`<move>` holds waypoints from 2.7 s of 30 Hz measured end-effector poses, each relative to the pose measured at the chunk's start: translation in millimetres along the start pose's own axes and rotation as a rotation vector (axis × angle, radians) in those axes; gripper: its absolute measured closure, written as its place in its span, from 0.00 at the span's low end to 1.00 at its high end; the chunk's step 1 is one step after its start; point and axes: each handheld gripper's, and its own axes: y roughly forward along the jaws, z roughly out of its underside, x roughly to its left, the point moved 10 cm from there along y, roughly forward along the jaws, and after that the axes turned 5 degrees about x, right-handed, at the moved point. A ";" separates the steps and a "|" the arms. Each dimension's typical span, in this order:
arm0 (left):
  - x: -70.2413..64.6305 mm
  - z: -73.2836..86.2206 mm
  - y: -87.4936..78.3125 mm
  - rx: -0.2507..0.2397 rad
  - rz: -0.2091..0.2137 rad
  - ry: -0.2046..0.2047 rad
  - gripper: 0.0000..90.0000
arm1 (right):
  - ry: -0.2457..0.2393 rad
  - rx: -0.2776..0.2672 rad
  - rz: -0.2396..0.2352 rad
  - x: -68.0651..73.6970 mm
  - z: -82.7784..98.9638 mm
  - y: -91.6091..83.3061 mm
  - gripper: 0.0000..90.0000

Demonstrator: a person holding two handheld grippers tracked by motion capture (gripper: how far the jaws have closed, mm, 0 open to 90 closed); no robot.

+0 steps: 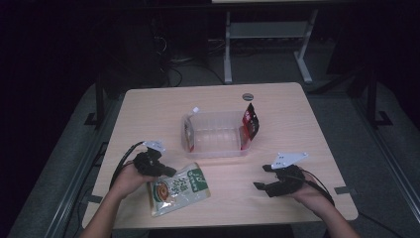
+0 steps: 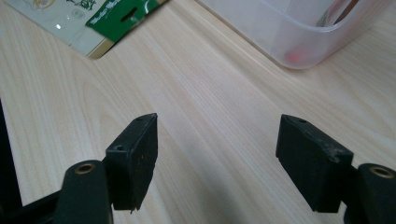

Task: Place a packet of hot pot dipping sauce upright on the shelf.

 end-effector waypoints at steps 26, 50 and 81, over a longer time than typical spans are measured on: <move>-23.2 8.4 -22.6 -0.112 -0.092 -0.001 1.00 | 0.010 0.000 0.003 0.5 0.1 -0.9 0.33; -60.6 15.7 26.9 -0.015 0.052 0.030 1.00 | 0.003 0.006 0.000 1.2 -0.8 2.2 0.33; -35.6 6.8 30.6 -0.003 -0.063 0.211 0.31 | 0.005 0.013 -0.012 3.1 1.8 2.6 0.32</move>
